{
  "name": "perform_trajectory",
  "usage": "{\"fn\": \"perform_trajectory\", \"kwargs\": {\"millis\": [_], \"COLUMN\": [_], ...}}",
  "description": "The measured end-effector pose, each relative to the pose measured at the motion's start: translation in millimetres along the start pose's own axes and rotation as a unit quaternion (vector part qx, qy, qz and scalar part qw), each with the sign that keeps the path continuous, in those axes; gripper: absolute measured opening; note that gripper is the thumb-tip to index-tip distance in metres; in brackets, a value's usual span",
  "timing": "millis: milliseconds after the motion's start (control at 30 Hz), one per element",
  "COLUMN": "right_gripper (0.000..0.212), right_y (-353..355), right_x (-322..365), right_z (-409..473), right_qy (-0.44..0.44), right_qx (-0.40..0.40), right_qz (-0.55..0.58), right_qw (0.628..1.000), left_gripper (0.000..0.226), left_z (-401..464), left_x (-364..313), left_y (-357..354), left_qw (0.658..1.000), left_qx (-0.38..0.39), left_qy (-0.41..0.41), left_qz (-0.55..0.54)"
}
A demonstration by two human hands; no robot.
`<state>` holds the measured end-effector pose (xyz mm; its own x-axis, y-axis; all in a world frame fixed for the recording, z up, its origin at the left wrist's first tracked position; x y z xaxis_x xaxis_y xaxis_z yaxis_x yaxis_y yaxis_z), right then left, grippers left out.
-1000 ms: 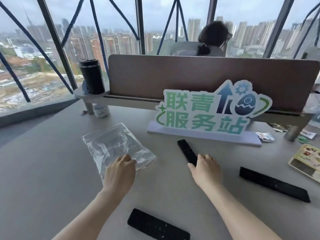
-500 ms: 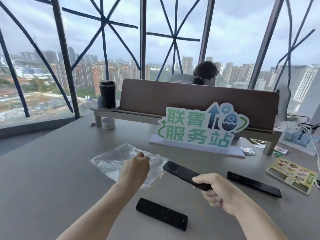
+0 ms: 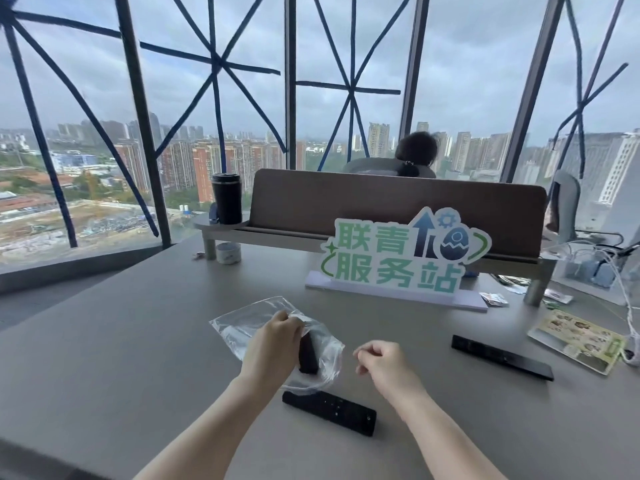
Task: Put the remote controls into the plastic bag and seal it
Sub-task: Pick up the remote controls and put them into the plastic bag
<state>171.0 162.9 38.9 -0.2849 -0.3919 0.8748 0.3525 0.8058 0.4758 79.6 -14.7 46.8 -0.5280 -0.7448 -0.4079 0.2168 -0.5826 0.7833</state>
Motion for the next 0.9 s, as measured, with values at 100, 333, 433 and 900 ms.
{"fn": "perform_trajectory", "kwargs": {"millis": [100,333,433,900], "right_gripper": [0.027,0.031,0.024,0.028], "right_y": [3.8,-14.5,11.4,51.8], "right_x": [-20.7,-25.8,-32.1,-22.5], "right_z": [-16.5,-44.3,-48.3,-40.0], "right_qy": [0.016,0.035,0.015,-0.058], "right_qx": [0.056,0.14,0.188,0.186], "right_qz": [-0.175,-0.345,-0.287,0.07], "right_qw": [0.983,0.927,0.939,0.978], "left_gripper": [0.021,0.019,0.017,0.019], "left_z": [-5.3,-15.9,-17.7,1.9], "left_x": [-0.6,-1.3,-0.5,-94.2], "left_y": [1.7,3.8,5.4,-14.4], "left_qw": [1.0,0.999,0.997,0.989], "left_qx": [-0.011,-0.009,-0.008,0.03], "left_qy": [0.013,0.024,0.035,-0.04], "left_qz": [-0.023,-0.046,-0.065,-0.136]}}
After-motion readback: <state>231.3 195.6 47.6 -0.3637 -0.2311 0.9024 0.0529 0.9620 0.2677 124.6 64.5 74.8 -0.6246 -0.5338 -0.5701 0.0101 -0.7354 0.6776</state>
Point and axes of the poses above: each hand's wrist, its own z-axis towards the middle knuckle, its own y-axis out of the back of the hand, x = y × z, the point moved 2 cm from there along z, towards the middle knuckle, and after that the axes turned 1 degree about x, right-handed, at the moved point
